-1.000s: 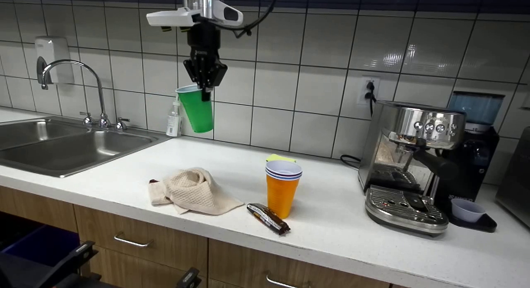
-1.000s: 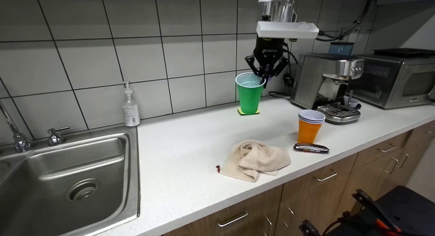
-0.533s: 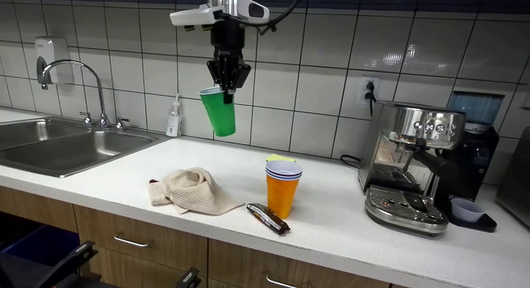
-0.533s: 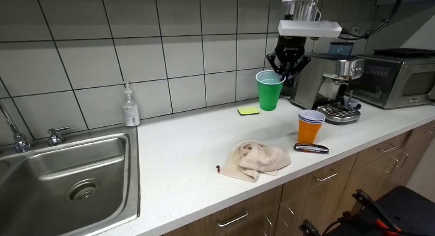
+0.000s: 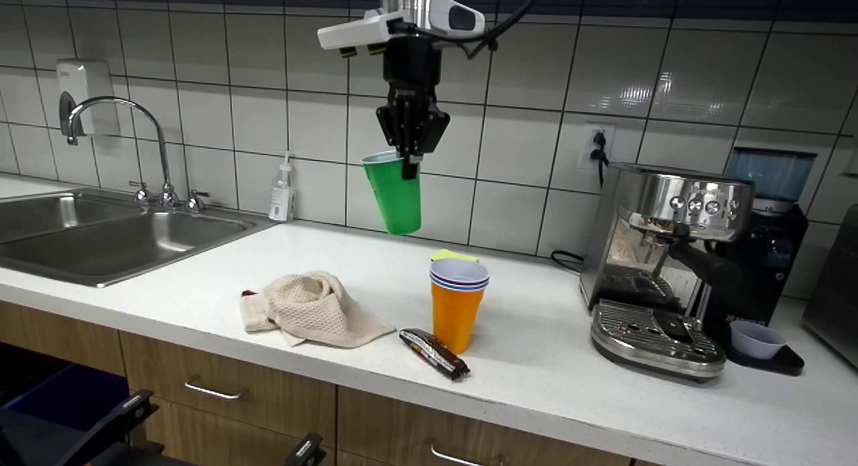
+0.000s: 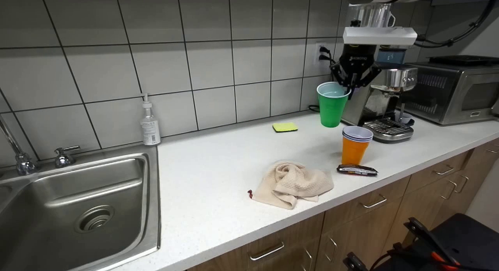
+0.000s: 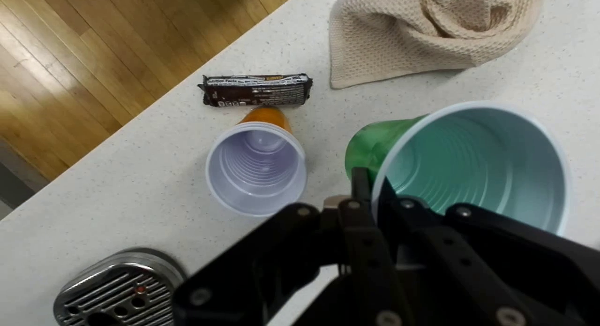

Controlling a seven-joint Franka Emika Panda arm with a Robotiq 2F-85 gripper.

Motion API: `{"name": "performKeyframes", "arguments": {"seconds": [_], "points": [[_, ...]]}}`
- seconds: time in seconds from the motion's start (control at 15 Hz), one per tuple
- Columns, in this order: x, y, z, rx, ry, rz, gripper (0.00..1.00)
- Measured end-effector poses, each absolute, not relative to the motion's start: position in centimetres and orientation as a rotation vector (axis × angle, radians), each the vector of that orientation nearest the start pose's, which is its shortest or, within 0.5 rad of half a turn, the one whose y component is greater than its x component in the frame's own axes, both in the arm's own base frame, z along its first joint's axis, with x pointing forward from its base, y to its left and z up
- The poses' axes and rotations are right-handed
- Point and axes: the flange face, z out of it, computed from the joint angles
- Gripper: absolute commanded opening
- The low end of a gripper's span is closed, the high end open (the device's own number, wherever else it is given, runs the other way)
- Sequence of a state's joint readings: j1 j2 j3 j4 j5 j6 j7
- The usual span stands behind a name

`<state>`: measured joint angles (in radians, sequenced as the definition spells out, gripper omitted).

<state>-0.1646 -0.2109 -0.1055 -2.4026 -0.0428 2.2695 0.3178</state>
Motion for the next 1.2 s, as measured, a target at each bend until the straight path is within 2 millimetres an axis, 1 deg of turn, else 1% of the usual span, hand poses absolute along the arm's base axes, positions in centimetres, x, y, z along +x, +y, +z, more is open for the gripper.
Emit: {"name": "performKeyframes", "arguments": {"seconds": [0.27, 0.6, 0.87, 1.2], "points": [[44.5, -15.3, 40.1, -3.002, 0.953, -0.117, 0.01], [43.3, -17.9, 39.7, -2.975, 1.056, -0.103, 0.01], [42.4, -19.4, 39.3, -2.959, 1.136, -0.087, 0.01], [41.7, -20.4, 38.8, -2.934, 1.200, -0.072, 0.01]]}}
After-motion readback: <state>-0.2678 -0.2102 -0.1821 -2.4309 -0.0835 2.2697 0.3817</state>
